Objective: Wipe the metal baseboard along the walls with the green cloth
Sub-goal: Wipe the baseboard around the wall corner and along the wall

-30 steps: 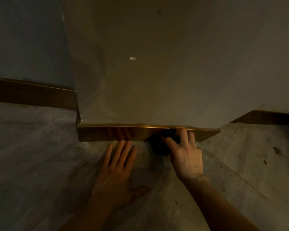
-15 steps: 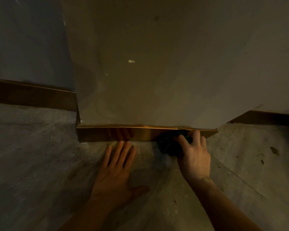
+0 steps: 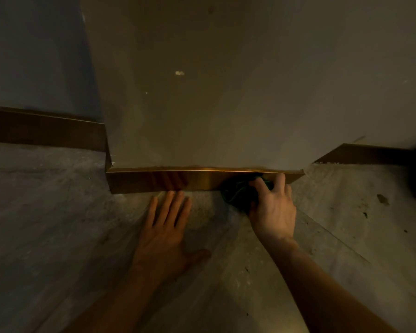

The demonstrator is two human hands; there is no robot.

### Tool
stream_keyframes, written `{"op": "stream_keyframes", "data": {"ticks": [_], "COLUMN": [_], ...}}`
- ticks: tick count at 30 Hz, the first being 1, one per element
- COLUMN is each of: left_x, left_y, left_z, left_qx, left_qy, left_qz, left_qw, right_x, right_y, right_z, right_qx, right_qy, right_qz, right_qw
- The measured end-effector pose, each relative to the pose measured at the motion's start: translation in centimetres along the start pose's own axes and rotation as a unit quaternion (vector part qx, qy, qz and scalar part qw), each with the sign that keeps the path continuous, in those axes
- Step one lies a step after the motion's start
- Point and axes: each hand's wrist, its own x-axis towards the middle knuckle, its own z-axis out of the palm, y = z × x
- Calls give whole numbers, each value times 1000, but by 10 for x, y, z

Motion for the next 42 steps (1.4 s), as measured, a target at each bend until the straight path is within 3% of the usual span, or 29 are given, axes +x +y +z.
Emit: {"op": "stream_keyframes", "data": {"ticks": [16,24,33,42], "left_x": [0,1,6,-6], "left_y": [-3,-5,-6,-2], "left_z": [6,7,-7,-29], "left_qx": [-1,3,4,-58], "left_qy": [16,-1,-63,-46], "left_qz": [12,14,4,16], "left_qw": [1000,1000,998,997], "right_x": [-7,-13,-42,-71], "right_y": [-13,-21,-7,2], "right_z": [-10,-19,-24,-30], "right_qx": [70,129,169,230], "right_qy": [14,-20,-30,-42], "right_qz": [137,231,246,259], "right_qw": [988,964,954,937]}}
